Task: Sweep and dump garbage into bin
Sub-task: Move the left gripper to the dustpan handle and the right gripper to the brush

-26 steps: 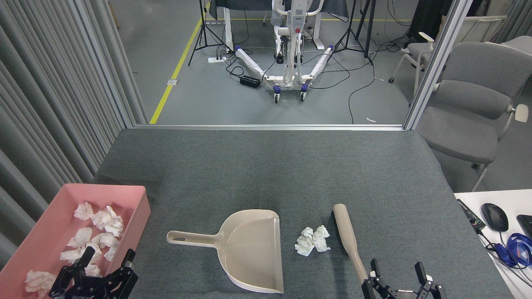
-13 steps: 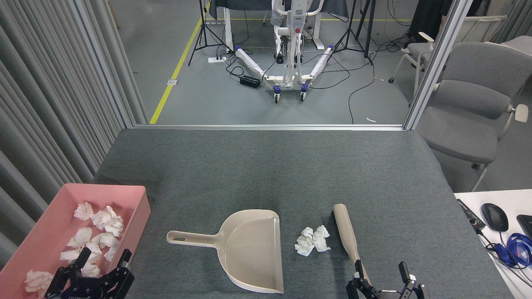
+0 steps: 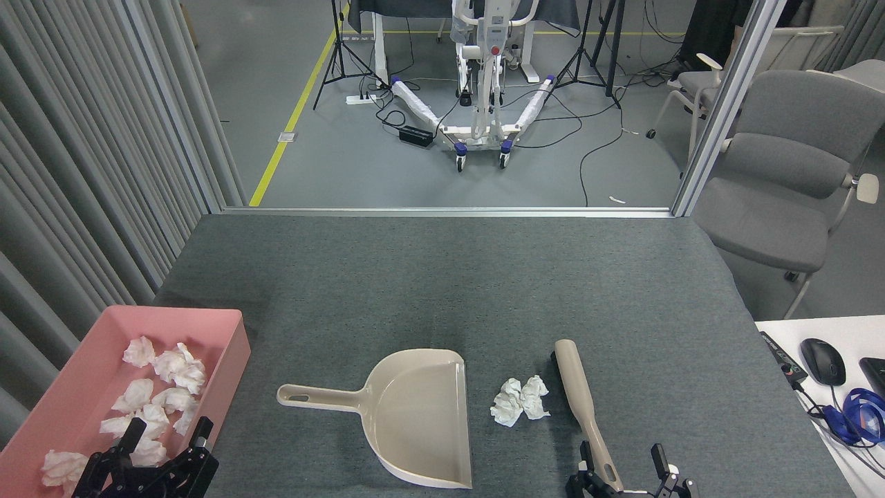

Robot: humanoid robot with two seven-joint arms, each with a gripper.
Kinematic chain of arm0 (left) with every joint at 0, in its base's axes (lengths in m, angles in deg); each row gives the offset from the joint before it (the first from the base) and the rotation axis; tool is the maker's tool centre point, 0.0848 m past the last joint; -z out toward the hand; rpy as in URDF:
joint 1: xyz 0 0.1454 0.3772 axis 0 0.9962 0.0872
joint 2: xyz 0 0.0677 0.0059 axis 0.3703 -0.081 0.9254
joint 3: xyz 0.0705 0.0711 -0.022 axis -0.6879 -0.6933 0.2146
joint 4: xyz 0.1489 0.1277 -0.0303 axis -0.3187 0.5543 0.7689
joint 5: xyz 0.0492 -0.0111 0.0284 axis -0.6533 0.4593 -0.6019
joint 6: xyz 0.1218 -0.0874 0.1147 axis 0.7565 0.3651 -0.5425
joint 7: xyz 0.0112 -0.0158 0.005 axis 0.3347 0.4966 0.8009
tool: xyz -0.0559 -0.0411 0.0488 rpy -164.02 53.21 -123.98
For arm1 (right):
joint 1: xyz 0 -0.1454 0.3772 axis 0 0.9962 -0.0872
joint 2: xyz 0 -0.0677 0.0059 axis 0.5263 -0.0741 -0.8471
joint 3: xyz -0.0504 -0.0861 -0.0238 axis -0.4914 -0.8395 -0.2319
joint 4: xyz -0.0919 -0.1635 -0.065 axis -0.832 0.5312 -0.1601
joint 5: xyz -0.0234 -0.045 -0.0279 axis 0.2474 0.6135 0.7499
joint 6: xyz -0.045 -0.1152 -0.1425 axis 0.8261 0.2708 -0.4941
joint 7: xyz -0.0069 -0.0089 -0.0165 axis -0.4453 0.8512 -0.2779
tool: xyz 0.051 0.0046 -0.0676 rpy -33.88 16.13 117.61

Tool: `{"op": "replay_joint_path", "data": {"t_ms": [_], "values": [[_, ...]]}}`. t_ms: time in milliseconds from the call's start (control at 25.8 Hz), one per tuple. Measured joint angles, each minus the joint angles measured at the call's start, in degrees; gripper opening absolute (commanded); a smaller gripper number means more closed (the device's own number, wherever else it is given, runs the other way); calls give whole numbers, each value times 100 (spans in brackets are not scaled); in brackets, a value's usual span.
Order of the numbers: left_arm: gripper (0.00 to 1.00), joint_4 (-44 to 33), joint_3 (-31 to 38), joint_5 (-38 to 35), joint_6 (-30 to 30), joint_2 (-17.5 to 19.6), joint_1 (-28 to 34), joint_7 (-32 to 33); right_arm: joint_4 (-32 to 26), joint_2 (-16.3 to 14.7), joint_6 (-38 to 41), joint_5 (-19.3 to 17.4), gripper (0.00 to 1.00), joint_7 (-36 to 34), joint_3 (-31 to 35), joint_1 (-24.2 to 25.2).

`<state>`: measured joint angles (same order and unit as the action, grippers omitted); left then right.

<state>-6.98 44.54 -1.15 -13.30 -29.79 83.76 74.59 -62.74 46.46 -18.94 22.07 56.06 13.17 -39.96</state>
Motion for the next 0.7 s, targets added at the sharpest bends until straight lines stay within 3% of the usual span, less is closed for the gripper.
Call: {"op": "replay_joint_path", "data": {"t_ms": [387,696], "values": [[100,-176,-9,150,156,-145,-17,0,392,100,0,-7,98,-17,-113,-68],[100,-136,-611,1646,601,-358,-180,3,649,183,-11,-3,98,-34,-219,-134]]}}
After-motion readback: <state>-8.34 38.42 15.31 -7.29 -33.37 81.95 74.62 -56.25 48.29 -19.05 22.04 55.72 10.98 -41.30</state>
